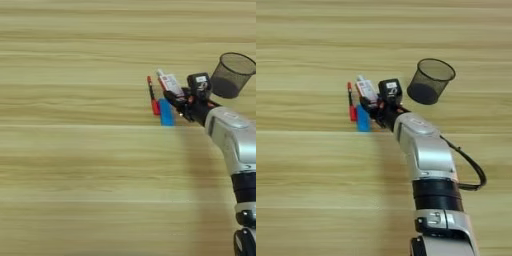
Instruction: Move the objects on the table
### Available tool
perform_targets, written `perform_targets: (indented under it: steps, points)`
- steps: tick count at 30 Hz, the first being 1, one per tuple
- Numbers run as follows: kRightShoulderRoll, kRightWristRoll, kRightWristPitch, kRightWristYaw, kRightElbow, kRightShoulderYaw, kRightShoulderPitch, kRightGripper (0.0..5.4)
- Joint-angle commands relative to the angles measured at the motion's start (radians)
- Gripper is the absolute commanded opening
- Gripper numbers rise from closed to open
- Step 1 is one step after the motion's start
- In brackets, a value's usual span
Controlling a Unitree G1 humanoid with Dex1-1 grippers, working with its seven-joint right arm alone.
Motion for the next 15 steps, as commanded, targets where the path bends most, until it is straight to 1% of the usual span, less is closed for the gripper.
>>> perform_targets:
  steps: [1,3,9,15]
  points:
    - [0.013,-0.003,-0.014,-0.005,-0.049,0.035,-0.084,2.1]
    - [0.027,-0.008,-0.019,-0.011,-0.044,0.049,-0.093,2.1]
    - [0.085,-0.029,-0.057,-0.022,0.012,0.098,-0.156,2.1]
    - [0.121,-0.067,-0.093,-0.007,0.095,0.162,-0.175,2.1]
